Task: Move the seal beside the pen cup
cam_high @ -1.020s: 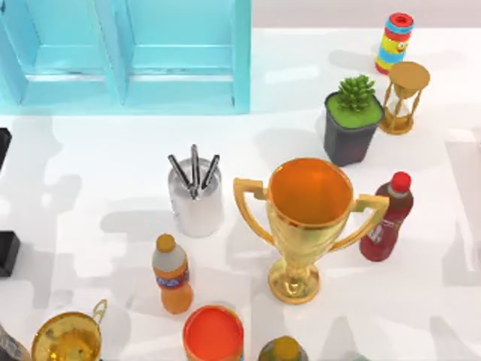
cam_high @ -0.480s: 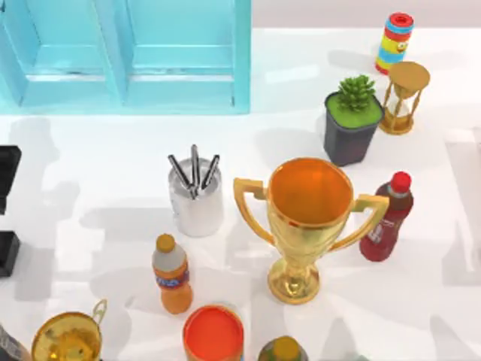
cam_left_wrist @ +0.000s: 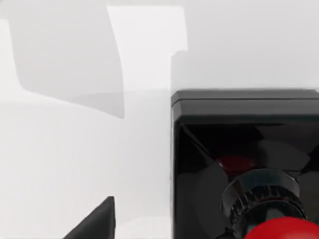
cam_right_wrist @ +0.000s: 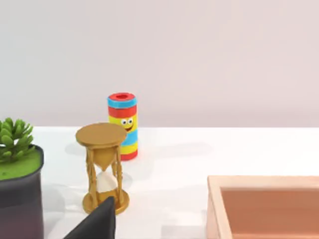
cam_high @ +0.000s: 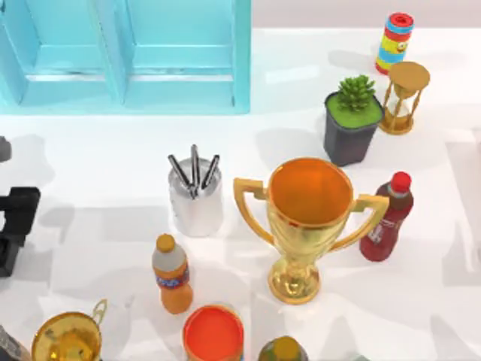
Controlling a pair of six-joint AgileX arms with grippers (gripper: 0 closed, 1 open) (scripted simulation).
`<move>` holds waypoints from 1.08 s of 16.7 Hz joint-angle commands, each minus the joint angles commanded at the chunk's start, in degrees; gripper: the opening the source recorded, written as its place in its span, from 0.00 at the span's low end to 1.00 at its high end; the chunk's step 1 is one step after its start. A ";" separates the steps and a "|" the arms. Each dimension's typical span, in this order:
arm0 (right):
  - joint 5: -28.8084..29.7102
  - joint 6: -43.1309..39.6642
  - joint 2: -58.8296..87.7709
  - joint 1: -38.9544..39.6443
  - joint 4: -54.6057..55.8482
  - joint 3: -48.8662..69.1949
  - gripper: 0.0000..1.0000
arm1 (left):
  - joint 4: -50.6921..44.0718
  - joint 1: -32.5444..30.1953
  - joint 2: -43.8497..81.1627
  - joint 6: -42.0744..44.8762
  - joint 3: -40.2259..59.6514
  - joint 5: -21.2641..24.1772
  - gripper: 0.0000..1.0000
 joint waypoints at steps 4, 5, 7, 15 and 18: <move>0.00 0.00 0.00 0.00 0.00 0.00 1.00 | 0.00 0.00 0.00 0.00 0.00 0.00 0.92; 0.00 0.00 0.00 0.00 0.00 0.00 1.00 | 0.00 0.00 0.00 0.00 0.00 0.00 0.85; 0.00 0.00 0.00 0.00 0.00 0.00 1.00 | 0.00 0.00 0.00 0.00 0.00 0.00 0.70; 0.00 0.00 0.00 0.00 0.00 0.00 1.00 | 0.00 0.00 0.00 0.00 0.00 0.00 0.10; 0.00 0.00 0.00 0.00 0.00 0.00 1.00 | 0.00 0.00 0.00 0.00 0.00 0.00 0.00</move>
